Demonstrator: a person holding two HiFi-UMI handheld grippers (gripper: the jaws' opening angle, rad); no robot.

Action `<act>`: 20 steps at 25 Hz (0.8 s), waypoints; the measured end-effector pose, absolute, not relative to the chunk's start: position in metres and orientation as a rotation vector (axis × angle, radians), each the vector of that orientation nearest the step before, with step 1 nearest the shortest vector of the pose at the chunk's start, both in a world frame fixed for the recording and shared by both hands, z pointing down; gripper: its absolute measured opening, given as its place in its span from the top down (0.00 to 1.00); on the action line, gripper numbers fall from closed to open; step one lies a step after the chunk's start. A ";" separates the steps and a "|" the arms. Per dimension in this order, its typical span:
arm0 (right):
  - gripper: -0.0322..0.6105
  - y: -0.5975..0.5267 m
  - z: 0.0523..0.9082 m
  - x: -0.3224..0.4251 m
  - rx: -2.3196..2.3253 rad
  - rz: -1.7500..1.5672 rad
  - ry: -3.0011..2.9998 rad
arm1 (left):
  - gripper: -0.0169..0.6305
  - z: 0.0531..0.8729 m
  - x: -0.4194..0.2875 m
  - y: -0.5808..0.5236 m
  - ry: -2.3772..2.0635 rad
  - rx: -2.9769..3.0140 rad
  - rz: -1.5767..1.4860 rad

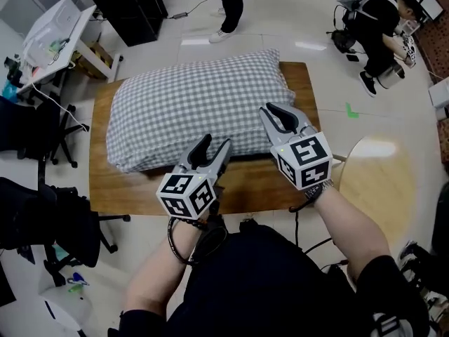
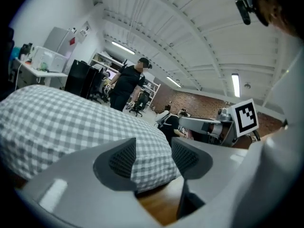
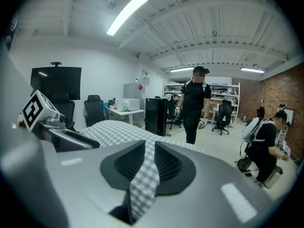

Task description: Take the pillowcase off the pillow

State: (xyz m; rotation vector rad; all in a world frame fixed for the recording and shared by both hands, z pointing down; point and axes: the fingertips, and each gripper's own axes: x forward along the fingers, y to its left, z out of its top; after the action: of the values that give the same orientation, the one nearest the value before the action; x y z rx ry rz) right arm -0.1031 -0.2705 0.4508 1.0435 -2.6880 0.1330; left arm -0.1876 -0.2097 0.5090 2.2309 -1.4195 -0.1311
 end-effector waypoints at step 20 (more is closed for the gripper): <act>0.81 -0.371 0.596 0.045 1.076 0.420 -2.481 | 0.51 0.641 -0.145 -0.222 -1.289 1.636 -0.479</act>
State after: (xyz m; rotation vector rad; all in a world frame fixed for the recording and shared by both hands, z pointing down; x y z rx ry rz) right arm 0.0446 -0.3706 0.5956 1.0762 -2.4813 0.4202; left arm -0.1448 -0.2222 0.6405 1.6364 -1.2891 -0.4789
